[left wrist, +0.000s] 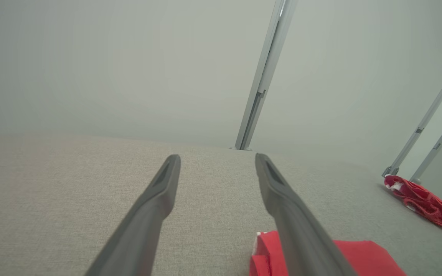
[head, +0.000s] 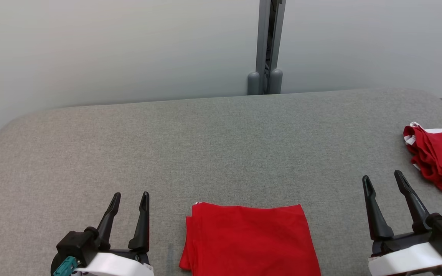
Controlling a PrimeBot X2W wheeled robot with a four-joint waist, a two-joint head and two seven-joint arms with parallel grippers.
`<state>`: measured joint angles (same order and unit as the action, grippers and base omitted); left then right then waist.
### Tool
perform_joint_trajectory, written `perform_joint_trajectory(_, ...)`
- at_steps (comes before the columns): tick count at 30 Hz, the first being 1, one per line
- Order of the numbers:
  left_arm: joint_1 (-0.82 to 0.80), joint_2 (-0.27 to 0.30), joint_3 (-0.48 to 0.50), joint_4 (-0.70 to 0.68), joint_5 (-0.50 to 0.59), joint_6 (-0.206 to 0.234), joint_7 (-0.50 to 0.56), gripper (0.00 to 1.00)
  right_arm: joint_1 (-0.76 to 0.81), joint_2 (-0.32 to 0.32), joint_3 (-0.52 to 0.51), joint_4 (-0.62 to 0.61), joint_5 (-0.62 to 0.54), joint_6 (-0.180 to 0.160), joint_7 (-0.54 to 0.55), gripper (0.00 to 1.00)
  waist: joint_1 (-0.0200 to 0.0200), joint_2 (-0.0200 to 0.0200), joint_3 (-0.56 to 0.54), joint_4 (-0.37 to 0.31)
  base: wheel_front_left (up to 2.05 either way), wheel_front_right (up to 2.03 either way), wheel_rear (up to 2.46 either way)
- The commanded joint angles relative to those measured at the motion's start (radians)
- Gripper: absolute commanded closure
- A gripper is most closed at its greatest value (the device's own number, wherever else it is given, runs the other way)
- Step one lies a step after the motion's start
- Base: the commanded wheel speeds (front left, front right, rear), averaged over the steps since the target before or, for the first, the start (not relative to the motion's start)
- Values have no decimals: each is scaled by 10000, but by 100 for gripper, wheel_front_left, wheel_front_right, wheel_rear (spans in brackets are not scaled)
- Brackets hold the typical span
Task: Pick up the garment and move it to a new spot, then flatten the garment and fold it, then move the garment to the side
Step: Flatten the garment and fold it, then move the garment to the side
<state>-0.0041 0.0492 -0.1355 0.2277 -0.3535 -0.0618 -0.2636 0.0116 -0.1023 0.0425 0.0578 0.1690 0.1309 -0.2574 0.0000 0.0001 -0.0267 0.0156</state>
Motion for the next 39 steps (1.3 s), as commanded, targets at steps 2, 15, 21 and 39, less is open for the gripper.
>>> perform_joint_trajectory(2,50,39,7,-60,38,-65,-17,0,73,32,-50,-76,50,-5,-92,0,0,-1,3,39,0,0,0)
perform_joint_trajectory(15,93,38,-6,-185,-1,-4,-17,0,136,193,-69,-211,42,-5,-83,0,0,-1,1,75,0,0,0)
perform_joint_trajectory(21,66,38,-4,-254,3,15,-17,0,118,217,-46,-171,8,-5,-83,0,0,-1,5,51,0,0,0)
perform_joint_trajectory(39,33,38,-32,-200,18,19,-17,0,61,260,-59,-20,21,-5,-83,0,0,-1,-20,41,0,0,0)
